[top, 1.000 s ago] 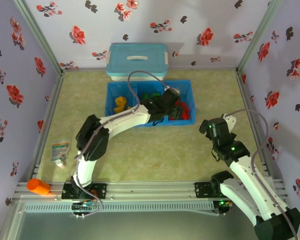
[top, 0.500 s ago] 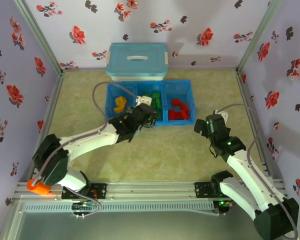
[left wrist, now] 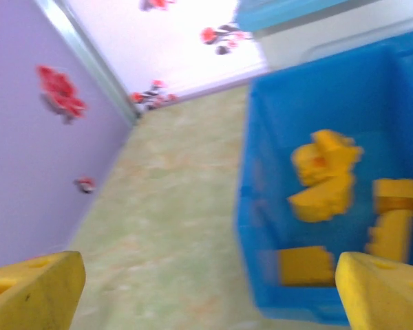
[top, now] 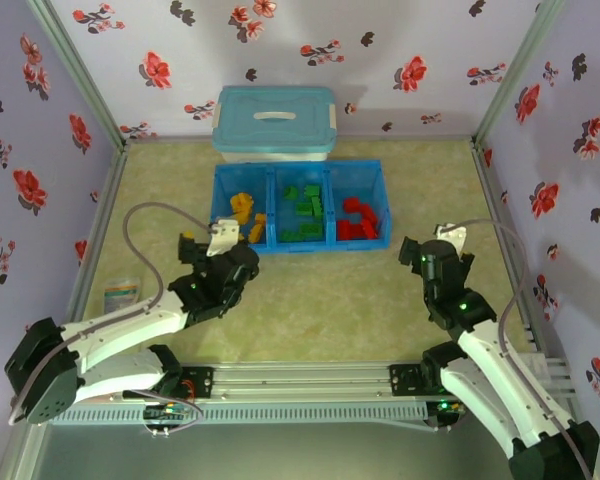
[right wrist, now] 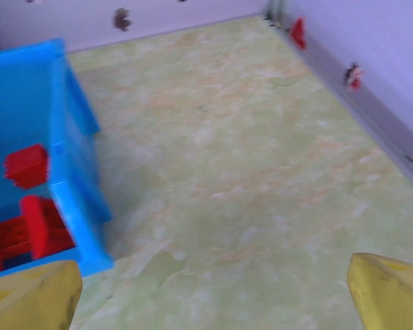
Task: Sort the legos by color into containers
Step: Reset both arms
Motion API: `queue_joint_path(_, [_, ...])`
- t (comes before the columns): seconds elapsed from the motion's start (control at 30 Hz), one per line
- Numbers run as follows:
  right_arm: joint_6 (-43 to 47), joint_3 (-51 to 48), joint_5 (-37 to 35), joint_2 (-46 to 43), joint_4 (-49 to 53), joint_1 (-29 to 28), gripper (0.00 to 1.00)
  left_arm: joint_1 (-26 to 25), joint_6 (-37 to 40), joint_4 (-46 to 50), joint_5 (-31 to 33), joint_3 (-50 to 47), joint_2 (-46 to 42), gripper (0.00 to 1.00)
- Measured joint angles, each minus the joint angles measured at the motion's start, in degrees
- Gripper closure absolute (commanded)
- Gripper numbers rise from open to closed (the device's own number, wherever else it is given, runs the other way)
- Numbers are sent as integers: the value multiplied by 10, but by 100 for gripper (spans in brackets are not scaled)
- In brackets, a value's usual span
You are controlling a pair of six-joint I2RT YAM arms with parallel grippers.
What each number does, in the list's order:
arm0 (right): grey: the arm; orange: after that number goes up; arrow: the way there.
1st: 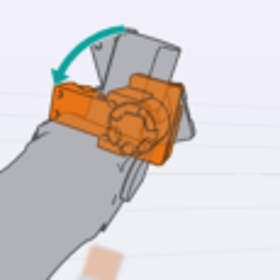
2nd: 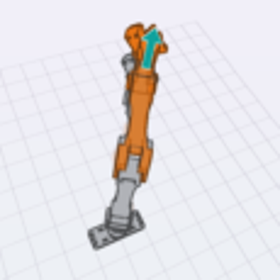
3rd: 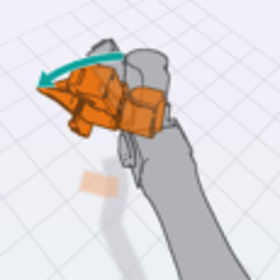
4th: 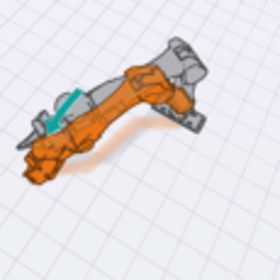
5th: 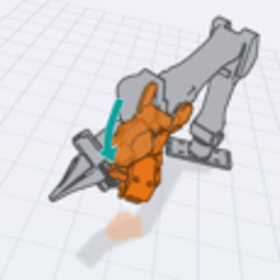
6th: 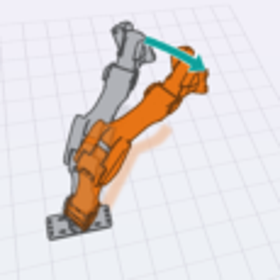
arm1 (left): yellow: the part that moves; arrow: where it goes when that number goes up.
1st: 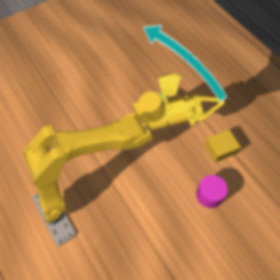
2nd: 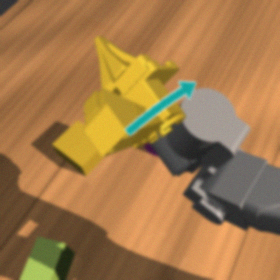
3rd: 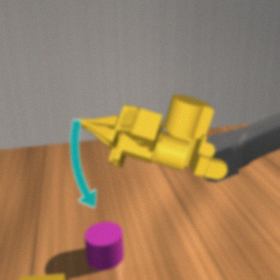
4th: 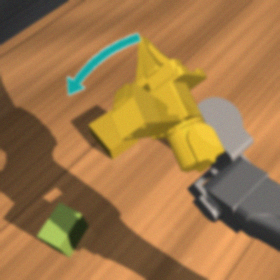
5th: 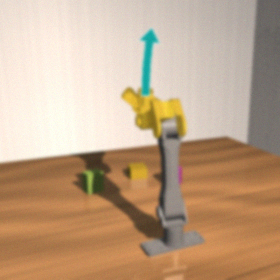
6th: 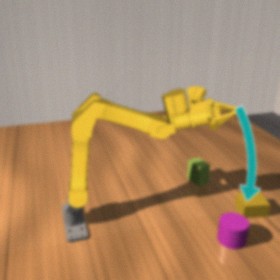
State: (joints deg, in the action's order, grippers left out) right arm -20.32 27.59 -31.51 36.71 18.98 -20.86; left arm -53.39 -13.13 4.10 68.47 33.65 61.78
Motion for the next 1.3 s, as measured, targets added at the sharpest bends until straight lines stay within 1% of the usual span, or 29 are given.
queue_joint_path(0.03, [-5, -14, -16, -6, -8, 0, 1, 4, 8, -9, 20, -18, -9, 0])
queue_joint_path(0.17, [0, -59, -33, -37, -29, 0, 1, 24, 14, -17, 69, -69, -44, 0])
queue_joint_path(0.37, [24, -68, -52, -40, -53, 0, 1, 58, 18, -17, 90, -89, -122, 0])
queue_joint_path(0.5, [41, -68, -63, -34, -60, 0, 1, 76, 32, -30, 96, -127, -165, 0])
queue_joint_path(0.67, [62, -75, -66, -30, -73, 0, 1, 80, 19, -10, 96, -173, -186, 0])
queue_joint_path(0.8, [76, -89, -53, -32, -72, 0, 1, 81, 6, 2, 102, -185, -203, 0])
queue_joint_path(0.97, [84, -114, -35, -53, -72, 0, 1, 85, 19, -40, 102, -216, -215, 0])
queue_joint_path(1.1, [88, -140, -29, -75, -84, 0, 1, 105, 41, -68, 65, -221, -213, 0])
queue_joint_path(1.23, [88, -149, -29, -73, -89, 0, 1, 120, 54, -96, 42, -223, -206, 0])
queue_joint_path(1.3, [88, -149, -30, -71, -98, 0, 1, 124, 69, -127, 32, -232, -206, 0])
